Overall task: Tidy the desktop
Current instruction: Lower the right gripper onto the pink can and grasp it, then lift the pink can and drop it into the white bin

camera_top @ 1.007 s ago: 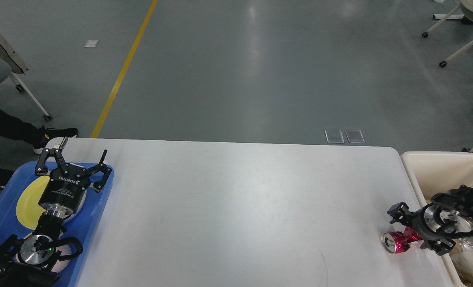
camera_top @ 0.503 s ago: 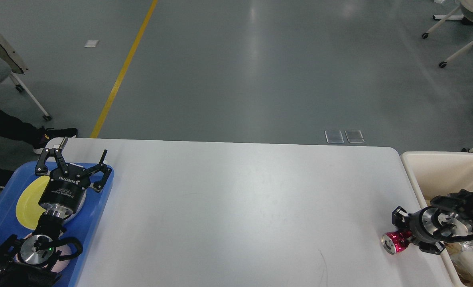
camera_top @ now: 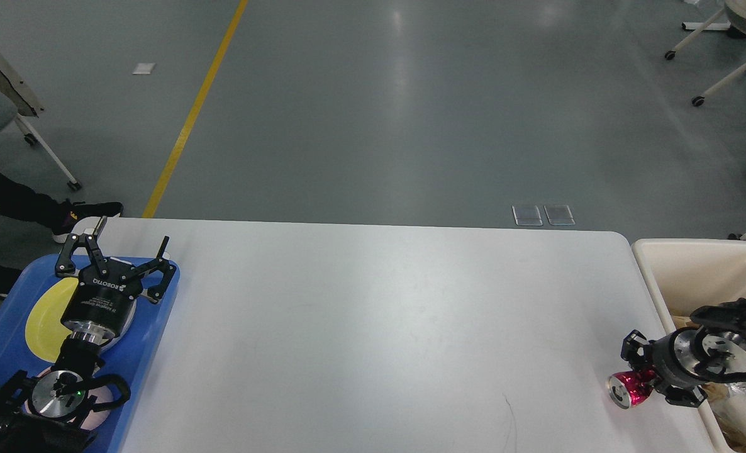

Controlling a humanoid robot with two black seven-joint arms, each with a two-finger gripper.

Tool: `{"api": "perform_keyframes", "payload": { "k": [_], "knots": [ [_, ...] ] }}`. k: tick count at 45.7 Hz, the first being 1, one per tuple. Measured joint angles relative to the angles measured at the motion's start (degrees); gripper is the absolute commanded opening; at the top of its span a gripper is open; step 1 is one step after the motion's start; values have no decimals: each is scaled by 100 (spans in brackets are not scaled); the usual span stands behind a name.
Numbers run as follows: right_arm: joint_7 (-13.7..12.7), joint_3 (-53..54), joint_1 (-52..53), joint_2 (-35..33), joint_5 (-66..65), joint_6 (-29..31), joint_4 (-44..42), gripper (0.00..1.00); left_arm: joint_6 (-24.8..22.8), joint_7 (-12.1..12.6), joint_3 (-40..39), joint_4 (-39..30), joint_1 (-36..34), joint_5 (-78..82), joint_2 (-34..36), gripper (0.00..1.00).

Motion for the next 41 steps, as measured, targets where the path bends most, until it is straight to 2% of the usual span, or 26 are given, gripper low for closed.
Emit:
{"api": "perform_keyframes", "payload": {
  "k": [5,11,21,28,34,41],
  "knots": [
    [-89,-138,413,-174,-48,21,490,0,0,0,0,0,0,0,0,97],
    [-204,-793,1425,-393,-61,272,1350,0,0,0,0,0,0,0,0,97],
    [-217,-2333,3981,-421,-55,1155,3074,0,0,0,4,0,0,0,-1,97],
    [-223,-3030,5510,-257,-6,1370,4035,0,0,0,5,0,0,0,-2,97],
    [-230,-3204,5883,-242,3,1367,4254,0,0,0,5,0,0,0,-2,97],
    [-227,-3227,5631,-638,-10,1265,4047,0,0,-1,1,0,0,0,-2,97]
  ]
}}
